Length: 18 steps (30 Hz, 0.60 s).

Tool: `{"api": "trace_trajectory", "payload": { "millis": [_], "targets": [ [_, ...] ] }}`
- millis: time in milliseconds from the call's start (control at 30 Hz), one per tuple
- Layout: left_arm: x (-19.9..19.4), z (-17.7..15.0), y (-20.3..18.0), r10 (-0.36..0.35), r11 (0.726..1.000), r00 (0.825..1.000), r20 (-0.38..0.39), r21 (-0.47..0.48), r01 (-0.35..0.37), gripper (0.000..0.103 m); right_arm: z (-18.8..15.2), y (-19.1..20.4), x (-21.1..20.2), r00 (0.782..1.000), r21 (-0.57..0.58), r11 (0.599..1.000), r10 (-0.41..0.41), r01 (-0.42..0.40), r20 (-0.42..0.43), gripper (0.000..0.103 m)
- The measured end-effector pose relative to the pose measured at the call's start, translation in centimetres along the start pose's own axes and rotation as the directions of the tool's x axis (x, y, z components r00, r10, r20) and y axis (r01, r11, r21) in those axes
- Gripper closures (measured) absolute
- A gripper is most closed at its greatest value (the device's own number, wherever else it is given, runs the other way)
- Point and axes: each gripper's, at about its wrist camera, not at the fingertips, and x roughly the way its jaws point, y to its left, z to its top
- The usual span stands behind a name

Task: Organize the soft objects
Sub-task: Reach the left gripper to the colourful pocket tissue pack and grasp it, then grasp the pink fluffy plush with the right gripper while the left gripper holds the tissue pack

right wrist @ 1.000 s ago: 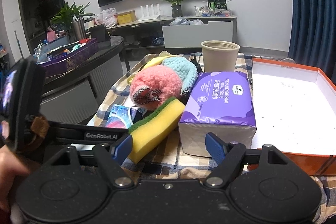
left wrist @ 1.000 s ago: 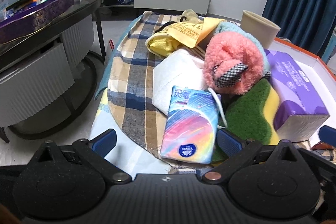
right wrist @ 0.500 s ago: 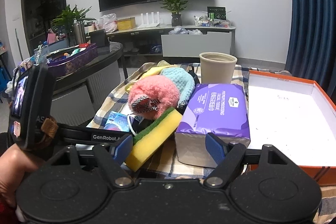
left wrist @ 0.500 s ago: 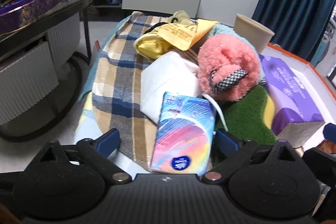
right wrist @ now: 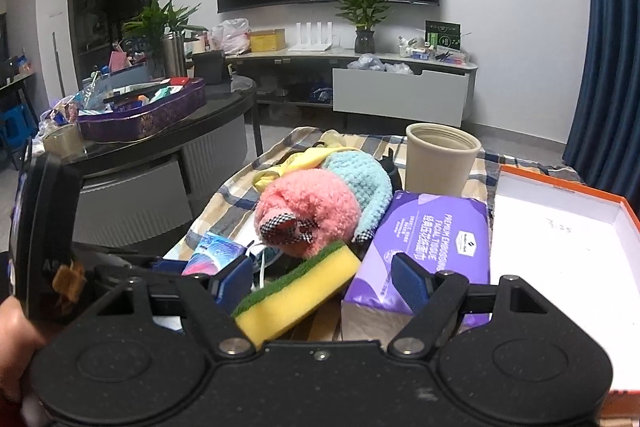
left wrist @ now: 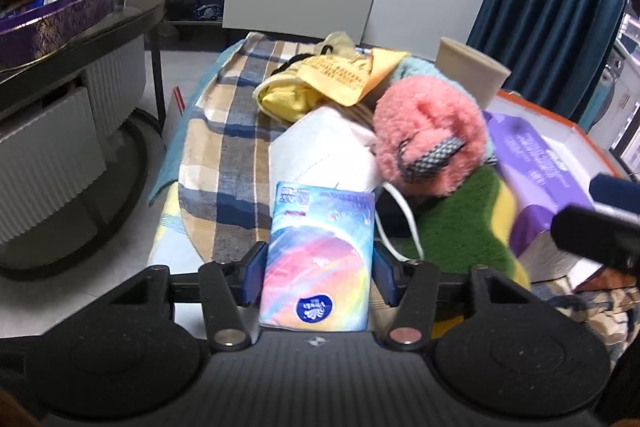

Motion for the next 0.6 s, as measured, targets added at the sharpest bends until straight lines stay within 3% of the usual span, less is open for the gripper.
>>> {"api": "trace_trajectory", "payload": {
  "millis": [200,367,600],
  "targets": [
    [1.1,-0.1,0.5,0.024,1.0,1.0,-0.016,-0.008,-0.024,0.05,1.6,0.9,2.7,0.999,-0.039,0.999,0.027,-0.028,-0.039,0.013],
    [-0.5,0.4,1.4,0.013,0.998,0.999,0.038,-0.066,-0.01,0.05,3.4,1.8,5.6,0.998,-0.084,0.996,0.021,-0.026,-0.062,0.013],
    [-1.4,2.0,2.3,0.081,0.993,0.994,0.069,-0.096,-0.074,0.05,4.5,2.6,9.7,0.992,-0.079,0.997,-0.018,0.008,-0.122,0.013]
  ]
}}
